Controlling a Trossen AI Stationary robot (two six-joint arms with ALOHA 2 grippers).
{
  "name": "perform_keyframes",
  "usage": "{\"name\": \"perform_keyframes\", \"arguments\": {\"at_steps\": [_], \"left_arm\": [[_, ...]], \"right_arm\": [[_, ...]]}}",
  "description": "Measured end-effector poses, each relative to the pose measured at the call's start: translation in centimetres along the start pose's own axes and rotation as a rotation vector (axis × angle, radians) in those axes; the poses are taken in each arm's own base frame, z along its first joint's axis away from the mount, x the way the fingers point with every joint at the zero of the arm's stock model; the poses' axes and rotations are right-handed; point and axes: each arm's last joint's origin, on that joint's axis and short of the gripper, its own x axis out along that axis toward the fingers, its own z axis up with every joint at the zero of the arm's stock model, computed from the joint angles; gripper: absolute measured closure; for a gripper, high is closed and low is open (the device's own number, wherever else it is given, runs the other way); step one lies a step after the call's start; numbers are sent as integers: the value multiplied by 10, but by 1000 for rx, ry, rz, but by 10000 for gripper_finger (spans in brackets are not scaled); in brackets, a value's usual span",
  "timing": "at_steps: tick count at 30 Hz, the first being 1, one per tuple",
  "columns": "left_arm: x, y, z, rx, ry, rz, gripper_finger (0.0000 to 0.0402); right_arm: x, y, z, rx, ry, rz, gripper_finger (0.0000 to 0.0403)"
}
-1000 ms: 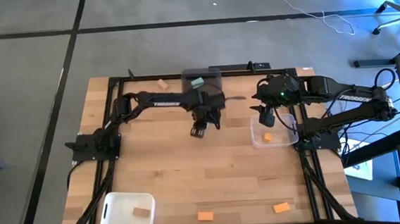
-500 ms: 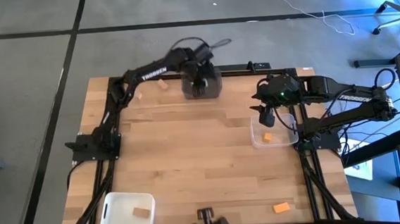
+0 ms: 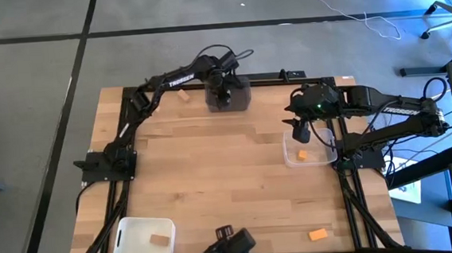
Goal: Sort & place blocks by color
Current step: Put the bottom blue block into the black bin
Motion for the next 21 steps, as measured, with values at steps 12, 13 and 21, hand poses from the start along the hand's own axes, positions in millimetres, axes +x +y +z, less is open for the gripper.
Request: {"name": "perform_keyframes", "arguments": {"at_steps": [12,13,21], "left_arm": [[8,4,1,18,-9,14,283],[8,4,0,17,-9,13,283],[14,4,-3,13,8,8,242]], "right_arm": [[0,0,0,0,0,0,202],[0,0,0,0,0,0,202],[0,0,0,0,0,0,202]]}}
